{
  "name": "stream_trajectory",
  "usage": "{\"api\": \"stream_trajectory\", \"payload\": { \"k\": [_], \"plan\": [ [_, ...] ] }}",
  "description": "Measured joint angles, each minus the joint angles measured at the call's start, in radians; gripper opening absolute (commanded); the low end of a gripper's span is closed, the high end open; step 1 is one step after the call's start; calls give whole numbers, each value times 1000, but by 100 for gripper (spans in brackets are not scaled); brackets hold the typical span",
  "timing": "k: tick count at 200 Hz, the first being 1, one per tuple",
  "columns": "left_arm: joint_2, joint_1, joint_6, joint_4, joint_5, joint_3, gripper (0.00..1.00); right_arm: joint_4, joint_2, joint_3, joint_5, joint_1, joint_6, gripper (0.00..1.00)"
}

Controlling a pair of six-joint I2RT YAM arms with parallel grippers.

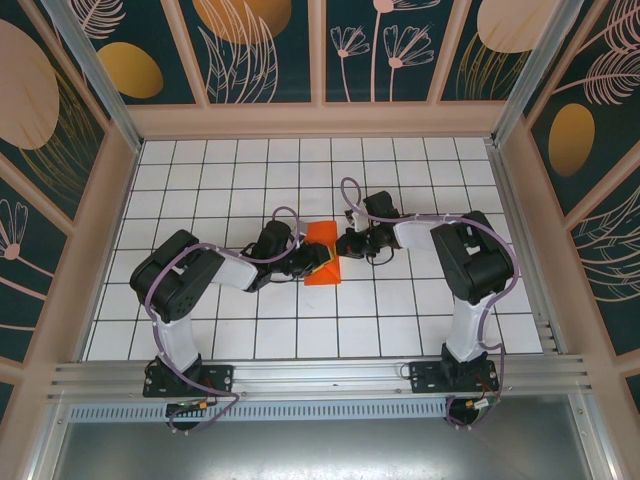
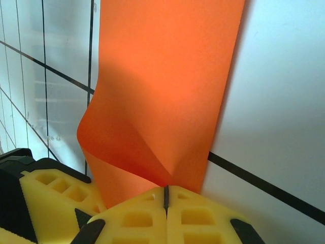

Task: Fold a paper plane with a square sheet of paper (pick it up from the middle)
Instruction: Fold the triangle a second time at the center of the table.

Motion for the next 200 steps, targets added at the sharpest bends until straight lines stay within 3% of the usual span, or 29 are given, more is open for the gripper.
{"api": "stream_trajectory", "payload": {
  "k": [200],
  "plan": [
    [11,0,3,-4,-1,13,30,-10,1,26,21,0,-5,0]
  ]
}}
